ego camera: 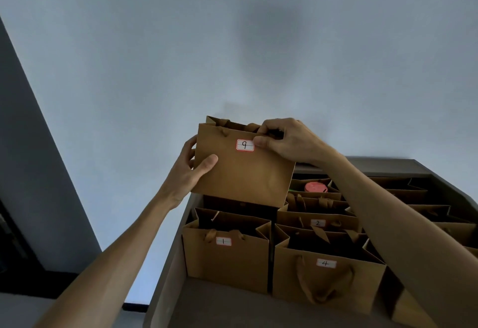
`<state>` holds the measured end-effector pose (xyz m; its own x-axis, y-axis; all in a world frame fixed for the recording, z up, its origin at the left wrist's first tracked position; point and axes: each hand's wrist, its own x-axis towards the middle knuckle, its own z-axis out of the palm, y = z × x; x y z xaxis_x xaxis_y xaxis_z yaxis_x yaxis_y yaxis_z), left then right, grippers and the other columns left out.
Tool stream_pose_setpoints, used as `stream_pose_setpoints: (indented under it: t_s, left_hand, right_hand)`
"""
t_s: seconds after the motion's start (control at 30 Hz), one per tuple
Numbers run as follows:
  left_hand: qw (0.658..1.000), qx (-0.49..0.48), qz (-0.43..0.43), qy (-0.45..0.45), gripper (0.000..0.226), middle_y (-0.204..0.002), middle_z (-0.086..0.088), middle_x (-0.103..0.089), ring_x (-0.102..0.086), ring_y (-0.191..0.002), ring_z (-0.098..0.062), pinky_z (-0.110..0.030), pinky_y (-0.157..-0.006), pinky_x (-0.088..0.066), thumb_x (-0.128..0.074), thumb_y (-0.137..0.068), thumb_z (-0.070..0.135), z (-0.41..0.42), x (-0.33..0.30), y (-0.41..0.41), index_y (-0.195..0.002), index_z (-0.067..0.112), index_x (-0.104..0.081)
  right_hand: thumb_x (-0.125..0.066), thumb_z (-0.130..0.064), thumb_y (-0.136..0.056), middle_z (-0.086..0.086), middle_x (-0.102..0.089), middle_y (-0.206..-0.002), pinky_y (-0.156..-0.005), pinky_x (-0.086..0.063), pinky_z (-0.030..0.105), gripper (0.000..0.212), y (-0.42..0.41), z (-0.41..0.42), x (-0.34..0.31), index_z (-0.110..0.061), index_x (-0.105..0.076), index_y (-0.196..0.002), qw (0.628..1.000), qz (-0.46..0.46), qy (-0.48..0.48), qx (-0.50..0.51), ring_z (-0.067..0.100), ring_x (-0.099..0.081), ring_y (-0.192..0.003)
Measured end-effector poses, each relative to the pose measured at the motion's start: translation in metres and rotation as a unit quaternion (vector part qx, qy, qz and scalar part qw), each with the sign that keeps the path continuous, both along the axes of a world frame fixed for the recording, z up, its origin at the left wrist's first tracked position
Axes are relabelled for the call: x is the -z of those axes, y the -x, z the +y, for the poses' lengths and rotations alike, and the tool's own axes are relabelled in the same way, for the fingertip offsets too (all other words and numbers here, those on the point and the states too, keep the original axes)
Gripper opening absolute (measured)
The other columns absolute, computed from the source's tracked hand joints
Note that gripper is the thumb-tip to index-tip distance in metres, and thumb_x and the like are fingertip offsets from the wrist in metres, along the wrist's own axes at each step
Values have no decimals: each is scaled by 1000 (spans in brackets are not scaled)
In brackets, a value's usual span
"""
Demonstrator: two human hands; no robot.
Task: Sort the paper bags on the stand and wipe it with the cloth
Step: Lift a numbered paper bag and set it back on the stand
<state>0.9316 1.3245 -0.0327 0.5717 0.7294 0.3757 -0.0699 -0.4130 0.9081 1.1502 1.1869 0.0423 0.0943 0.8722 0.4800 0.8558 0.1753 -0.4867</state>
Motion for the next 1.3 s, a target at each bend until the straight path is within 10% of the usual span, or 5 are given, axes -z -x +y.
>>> stream_pose_setpoints:
  t_s: [0.33,0.53,0.83,1.3]
  left_hand:
    - [996,-4,-64,67,95,-113,8,-63,-69,-94,-10,-28,-68,-58,-75,-48,73,-23,25,14,-130,41,-39]
    - [986,0,-93,137,84,-108,11,-67,-69,-95,-13,-34,-70,-58,-76,-53,68,-28,43,29,-125,39,-44]
    - [972,42,-118,201,90,-120,4,-64,-67,-102,-17,-46,-85,-56,-76,-52,71,-50,59,34,-128,36,-45]
    - [968,90,-120,204,89,-120,6,-66,-66,-107,-19,-45,-83,-56,-78,-54,67,-131,67,48,-131,37,-46]
  right_hand:
    - [-67,-49,-87,-10,-57,-131,-102,-43,38,24,16,-12,20,-36,-63,-107,999,17,-24,31,16,-48,-126]
    - [-69,-51,-76,-3,-38,-151,-100,-50,39,83,41,-43,41,-39,-27,-147,974,222,-18,43,20,-47,-130]
    - [-78,-55,-63,1,-41,-147,-89,-56,38,111,62,-81,85,-41,-12,-152,933,352,-10,76,21,-55,-122]
    - [-78,-37,-69,-4,-53,-134,-88,-58,38,87,84,-173,109,-36,-32,-143,916,396,-16,67,18,-61,-115]
